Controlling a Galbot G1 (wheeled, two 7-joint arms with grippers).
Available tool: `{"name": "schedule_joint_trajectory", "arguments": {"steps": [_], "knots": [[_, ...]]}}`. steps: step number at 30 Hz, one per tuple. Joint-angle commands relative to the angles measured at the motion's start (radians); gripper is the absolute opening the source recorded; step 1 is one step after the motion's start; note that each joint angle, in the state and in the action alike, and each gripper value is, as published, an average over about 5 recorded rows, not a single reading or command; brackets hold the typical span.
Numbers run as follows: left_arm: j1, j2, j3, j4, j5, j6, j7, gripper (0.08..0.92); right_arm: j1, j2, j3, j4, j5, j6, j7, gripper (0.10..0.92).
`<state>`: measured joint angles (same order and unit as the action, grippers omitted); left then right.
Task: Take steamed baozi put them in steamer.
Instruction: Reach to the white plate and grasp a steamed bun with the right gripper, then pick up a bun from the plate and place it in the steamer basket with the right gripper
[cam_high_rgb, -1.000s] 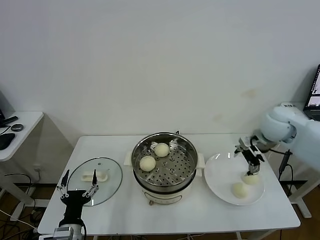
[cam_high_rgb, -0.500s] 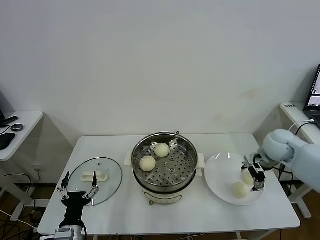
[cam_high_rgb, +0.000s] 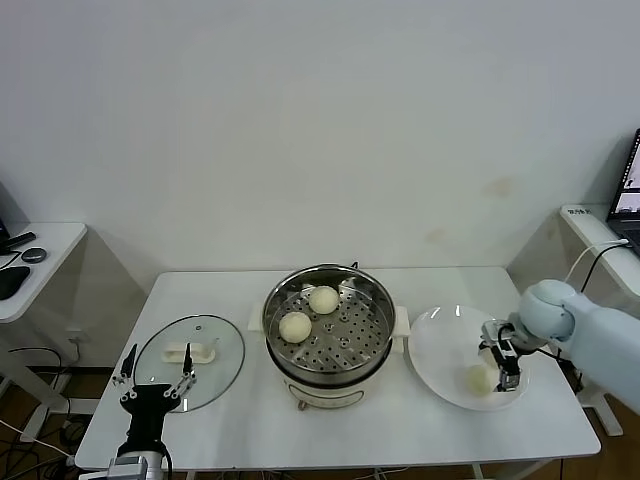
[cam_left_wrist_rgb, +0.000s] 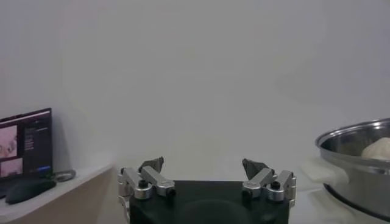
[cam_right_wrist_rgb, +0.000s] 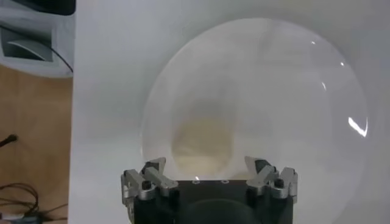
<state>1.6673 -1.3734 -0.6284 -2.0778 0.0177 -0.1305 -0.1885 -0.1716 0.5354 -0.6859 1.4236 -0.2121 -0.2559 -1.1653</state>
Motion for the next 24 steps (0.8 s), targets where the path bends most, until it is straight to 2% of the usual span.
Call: {"name": "schedule_joint_trajectory", "arguments": {"steps": [1,6,18,21,24], "knots": [[0.001,0.0,-0.003,0.001,-0.001,-0.001,-0.001,0.823,-0.041,0.038,0.03,-0.029,-0.012,-0.003,0.017,0.812],[0.002,-0.001,-0.005,0.002,-0.002,-0.002,-0.001,0.823,-0.049,0.046,0.027,-0.037,-0.021,-0.009,0.01,0.732],[0.002,-0.002,-0.006,-0.001,-0.002,-0.002,-0.001,0.823,-0.034,0.041,0.03,-0.031,-0.023,-0.006,-0.002,0.47],[0.003,0.0,-0.008,-0.003,-0.004,-0.002,-0.001,0.823,0.012,0.021,0.008,-0.014,-0.003,-0.003,-0.017,0.434],[0.001,0.002,-0.01,-0.006,-0.008,-0.001,-0.001,0.823,0.115,-0.003,-0.05,0.006,0.038,0.003,-0.048,0.431]]}}
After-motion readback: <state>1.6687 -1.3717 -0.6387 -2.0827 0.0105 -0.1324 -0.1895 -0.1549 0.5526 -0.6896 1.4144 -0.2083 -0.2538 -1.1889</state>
